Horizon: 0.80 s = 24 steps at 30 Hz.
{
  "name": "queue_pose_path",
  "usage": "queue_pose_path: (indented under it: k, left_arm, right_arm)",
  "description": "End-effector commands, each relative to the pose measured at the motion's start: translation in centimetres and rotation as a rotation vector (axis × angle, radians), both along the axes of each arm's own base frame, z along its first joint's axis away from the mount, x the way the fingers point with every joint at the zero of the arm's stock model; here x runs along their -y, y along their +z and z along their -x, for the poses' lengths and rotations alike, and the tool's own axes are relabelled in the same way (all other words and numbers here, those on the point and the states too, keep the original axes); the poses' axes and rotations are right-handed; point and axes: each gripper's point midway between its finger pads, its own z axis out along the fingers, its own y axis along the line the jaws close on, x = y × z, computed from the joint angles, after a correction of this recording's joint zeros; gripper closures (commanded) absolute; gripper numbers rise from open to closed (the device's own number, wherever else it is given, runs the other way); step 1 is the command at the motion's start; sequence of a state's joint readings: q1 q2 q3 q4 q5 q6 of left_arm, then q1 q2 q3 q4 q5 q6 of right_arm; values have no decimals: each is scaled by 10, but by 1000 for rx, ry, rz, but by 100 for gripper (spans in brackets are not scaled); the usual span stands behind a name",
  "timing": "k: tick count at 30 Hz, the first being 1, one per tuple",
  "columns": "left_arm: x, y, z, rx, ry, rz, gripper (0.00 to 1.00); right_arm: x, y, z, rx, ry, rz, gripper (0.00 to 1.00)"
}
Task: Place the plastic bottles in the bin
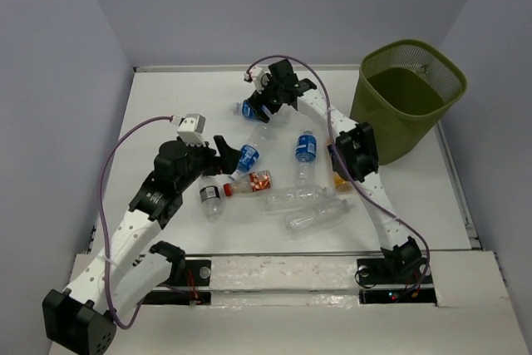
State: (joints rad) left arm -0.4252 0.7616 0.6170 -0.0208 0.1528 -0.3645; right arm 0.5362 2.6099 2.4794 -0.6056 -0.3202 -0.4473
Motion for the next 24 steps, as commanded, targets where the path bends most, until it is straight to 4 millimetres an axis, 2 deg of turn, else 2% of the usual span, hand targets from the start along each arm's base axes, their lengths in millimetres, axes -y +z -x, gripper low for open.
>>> queue_pose_path:
  k: [1,3,5,6,7,9,10,11,12,14,15,16,18,19,20,21,22,23,24]
  left_arm:
    - [0,14,-8,13,9,2,1]
    - [0,11,-10,1,7,-7,1]
    - [2,6,-12,-16,0,-20,1]
    - [2,2,-13,-29,2,-29,1]
    - [2,0,-14,-35,3,-34,1]
    - [1,-2,-16,-41,11,-43,1]
    - [0,-3,-17,-47,15,-47,1]
    - [0,-4,-18,-49,15,-50,1]
    - [0,-5,-19,-52,18,-55,1]
    - [1,-8,-22,-64,19,-62,1]
    - [2,-10,-23,-69,16,-64,1]
    - [3,-15,-25,-86,13,-71,1]
    - [7,-17,-27,-100,-4,-76,1]
    - [9,-19,-28,-107,-13,-78,1]
    - [12,-22,-30,-121,-24,-86,1]
    - [14,-24,-31,-132,-35,-87,1]
    - [15,-29,-32,-153,-39,-99,1]
    - [15,-27,-36,-149,-34,-104,1]
    - [14,-28,-37,-154,-29,-114,1]
  right_arm:
    - [-2,5,-18,77,1,-10,9]
    - [-1,1,-22,86,-17,-4,12]
    - [-1,-3,-26,103,-27,-3,19]
    - [1,-1,-32,128,-47,-3,29]
    - [2,-2,-35,142,-58,-1,34]
    - [3,10,-42,182,-84,-10,45]
    - [2,19,-45,211,-93,-31,55]
    - [1,17,-46,214,-95,-36,57]
    - [0,33,-47,237,-101,-62,61]
    - [-2,52,-50,277,-108,-102,68]
    - [-2,76,-49,310,-113,-130,72]
    - [-5,91,-50,334,-116,-165,76]
    - [-5,108,-46,352,-110,-194,80]
    - [-4,136,-42,384,-112,-222,82]
    - [-2,151,-41,406,-121,-244,83]
    - [1,156,-38,410,-128,-246,83]
    - [5,193,-31,458,-137,-288,83]
    - [8,207,-26,474,-142,-304,83]
    - [13,209,-19,468,-147,-305,83]
